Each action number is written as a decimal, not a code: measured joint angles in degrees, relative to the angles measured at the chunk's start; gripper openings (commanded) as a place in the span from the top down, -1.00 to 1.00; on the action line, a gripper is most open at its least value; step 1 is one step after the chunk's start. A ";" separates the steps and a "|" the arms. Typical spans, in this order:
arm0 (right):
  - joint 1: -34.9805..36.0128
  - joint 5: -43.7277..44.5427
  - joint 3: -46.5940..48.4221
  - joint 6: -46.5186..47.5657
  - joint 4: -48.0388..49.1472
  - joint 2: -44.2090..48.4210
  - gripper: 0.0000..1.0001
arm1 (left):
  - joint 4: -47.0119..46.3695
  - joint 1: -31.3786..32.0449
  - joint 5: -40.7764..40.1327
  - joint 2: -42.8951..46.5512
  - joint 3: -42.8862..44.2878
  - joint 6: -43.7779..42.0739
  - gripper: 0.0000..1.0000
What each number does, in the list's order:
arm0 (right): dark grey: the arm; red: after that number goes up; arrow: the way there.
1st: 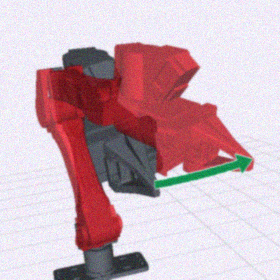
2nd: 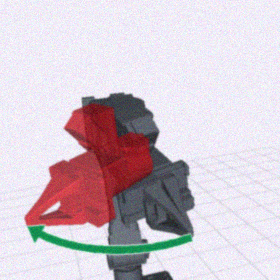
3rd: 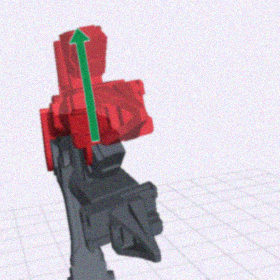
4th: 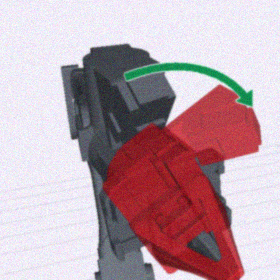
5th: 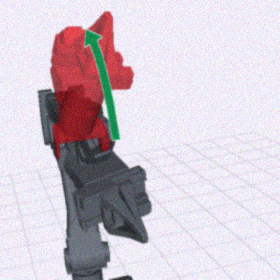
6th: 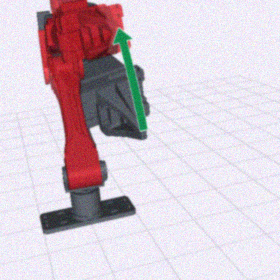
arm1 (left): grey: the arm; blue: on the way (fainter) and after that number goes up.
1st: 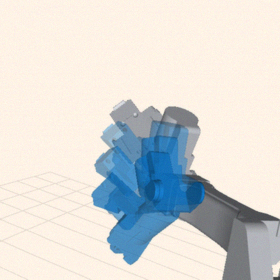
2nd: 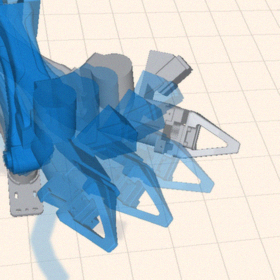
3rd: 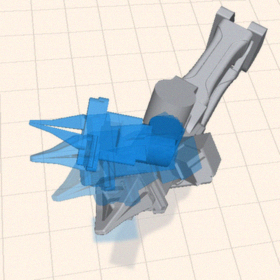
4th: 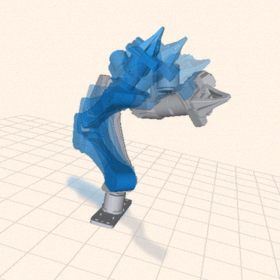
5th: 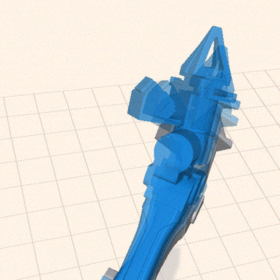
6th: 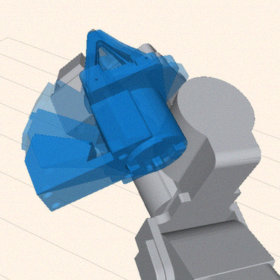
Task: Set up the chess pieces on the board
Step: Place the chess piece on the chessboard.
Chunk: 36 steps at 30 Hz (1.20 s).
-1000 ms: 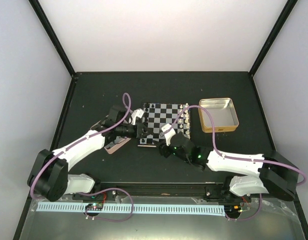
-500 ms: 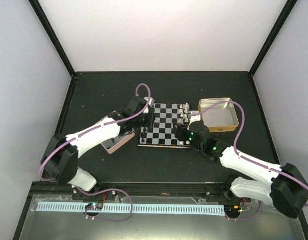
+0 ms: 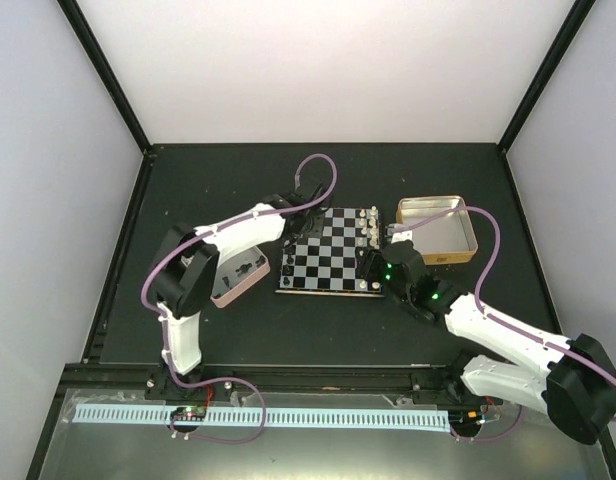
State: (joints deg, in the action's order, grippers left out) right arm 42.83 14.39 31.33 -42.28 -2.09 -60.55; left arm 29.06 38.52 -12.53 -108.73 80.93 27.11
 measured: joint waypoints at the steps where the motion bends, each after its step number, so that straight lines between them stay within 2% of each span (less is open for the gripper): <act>1: -0.07 0.00 0.00 -0.09 -0.24 -0.02 -0.28 | 0.70 -0.22 -0.52 -1.05 0.68 0.17 0.97; 9: -0.76 -0.37 0.00 -0.24 -1.27 0.00 -0.28 | 3.26 -1.86 -2.08 -7.34 5.53 0.72 0.97; 36: -1.73 -1.97 0.02 -0.22 -3.21 -1.18 -0.29 | 2.73 -4.46 -0.33 -13.81 10.67 -1.01 0.92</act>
State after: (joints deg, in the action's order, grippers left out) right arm 41.10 12.43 31.35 -42.50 -5.30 -61.73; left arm 31.79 34.06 -12.86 -122.54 91.59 26.11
